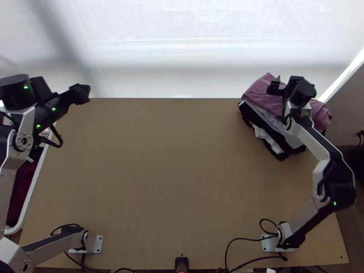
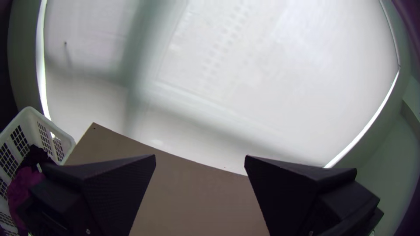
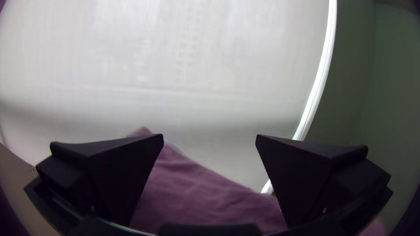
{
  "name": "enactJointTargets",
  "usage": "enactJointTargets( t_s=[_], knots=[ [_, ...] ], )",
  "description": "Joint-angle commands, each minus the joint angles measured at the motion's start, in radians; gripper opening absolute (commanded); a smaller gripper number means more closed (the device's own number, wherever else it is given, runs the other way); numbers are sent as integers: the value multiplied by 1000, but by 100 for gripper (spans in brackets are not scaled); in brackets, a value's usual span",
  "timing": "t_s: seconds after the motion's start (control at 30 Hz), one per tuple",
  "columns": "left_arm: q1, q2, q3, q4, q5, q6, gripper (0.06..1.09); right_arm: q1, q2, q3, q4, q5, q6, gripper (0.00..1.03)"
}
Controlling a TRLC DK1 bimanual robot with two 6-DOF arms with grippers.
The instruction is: Fold the t-shirt
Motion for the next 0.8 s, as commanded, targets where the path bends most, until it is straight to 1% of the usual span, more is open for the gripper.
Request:
enactJointTargets(
  t_s=[0.0, 0.1, 0.23, 0.33, 0.47, 0.53, 0.63, 0.7, 0.77],
  knots=[
    [44, -42, -11, 13, -9, 21, 104, -37, 126, 78, 5, 27, -1, 99],
    [74, -56, -12, 13, -9, 28, 104, -55, 193, 108, -1, 30, -1, 99],
    [93, -73, -12, 13, -7, 34, 104, -58, 210, 105, -1, 38, 3, 99],
    [104, -79, -15, 13, -7, 33, 104, -60, 176, 104, -10, 50, 3, 99],
    [130, -87, -15, 32, -7, 22, 104, -77, 74, 105, -50, 50, 1, 99],
    [150, -94, -15, 46, -7, 22, 104, -86, 3, 117, -108, 49, -1, 99],
    [176, -127, -51, 118, -12, 50, 104, -97, -97, 174, -260, 44, 7, 99],
    [183, -151, -74, 144, -12, 59, 104, -103, -170, 197, -334, 37, 16, 99],
    [196, -174, -95, 165, -14, 74, 104, -106, -247, 200, -378, 17, 16, 99]
  ],
)
